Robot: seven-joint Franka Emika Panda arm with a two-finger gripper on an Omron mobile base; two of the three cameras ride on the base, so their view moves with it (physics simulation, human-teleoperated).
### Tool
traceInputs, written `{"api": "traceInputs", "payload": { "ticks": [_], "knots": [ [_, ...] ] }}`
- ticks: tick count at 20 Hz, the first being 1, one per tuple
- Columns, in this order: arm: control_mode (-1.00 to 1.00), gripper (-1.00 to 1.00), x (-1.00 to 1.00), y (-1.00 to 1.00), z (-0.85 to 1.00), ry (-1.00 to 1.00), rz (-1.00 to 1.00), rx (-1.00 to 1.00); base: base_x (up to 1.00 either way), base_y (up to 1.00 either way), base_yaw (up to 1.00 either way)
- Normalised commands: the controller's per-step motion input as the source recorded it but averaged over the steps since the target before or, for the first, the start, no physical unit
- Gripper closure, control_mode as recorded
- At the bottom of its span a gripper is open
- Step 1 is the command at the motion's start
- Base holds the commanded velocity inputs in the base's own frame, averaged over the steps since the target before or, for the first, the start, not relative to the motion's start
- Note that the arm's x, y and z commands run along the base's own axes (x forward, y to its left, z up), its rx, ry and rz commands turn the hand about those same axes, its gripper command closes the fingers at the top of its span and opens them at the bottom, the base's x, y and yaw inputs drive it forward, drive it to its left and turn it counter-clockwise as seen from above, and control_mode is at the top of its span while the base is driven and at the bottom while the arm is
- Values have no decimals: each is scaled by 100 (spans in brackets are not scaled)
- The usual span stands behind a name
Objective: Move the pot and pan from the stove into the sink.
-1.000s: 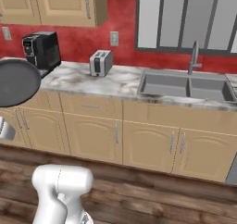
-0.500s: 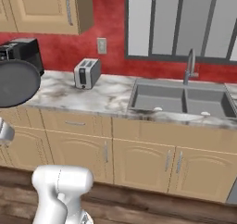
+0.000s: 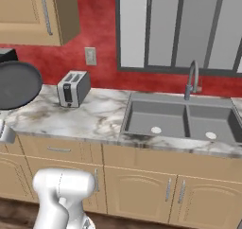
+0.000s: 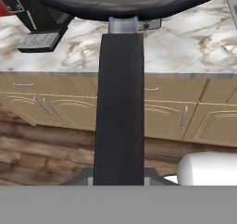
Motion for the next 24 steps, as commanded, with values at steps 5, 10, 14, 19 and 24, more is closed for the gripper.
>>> {"api": "traceInputs", "payload": {
  "ticks": [5,10,14,19,24],
  "knots": [
    [100,100,0,0,0,0,0,0,0,-13,-1],
    [100,100,0,0,0,0,0,0,0,-67,-2],
    [100,100,0,0,0,0,0,0,0,-76,-3],
    [100,100,0,0,0,0,0,0,0,-72,-3],
    [100,100,0,0,0,0,0,0,0,-60,-2]
  ]
}}
